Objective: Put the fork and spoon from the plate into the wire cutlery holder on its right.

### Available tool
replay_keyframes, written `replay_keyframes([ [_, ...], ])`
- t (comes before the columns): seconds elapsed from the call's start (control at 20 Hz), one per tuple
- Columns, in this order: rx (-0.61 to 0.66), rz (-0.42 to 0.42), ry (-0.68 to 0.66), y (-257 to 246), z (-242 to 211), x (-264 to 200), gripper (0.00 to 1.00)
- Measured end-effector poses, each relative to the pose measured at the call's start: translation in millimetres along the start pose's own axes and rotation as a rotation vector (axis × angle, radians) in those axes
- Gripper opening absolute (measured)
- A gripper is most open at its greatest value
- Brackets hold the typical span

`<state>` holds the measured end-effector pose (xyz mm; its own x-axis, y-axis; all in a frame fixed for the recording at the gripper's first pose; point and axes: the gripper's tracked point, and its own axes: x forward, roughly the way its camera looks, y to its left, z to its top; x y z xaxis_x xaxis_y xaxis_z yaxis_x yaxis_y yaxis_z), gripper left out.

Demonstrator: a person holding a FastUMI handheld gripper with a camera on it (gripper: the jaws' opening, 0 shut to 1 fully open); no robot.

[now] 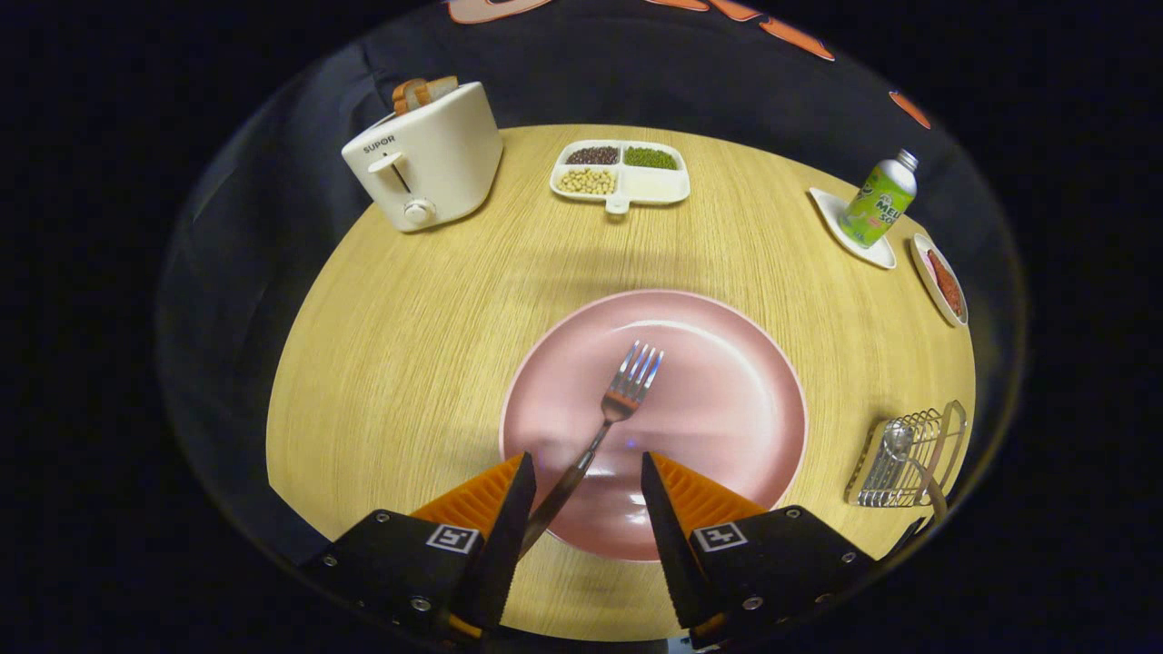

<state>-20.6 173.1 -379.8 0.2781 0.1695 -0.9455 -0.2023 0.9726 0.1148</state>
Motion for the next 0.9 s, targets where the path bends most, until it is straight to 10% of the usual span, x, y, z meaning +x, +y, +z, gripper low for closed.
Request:
replay_keyframes([
  [0.45, -0.021, -0.024, 0.141, -18, -22, 15, 0.11],
  [0.9, 0.096, 0.057, 0.011, -44, -4, -18, 0.05],
])
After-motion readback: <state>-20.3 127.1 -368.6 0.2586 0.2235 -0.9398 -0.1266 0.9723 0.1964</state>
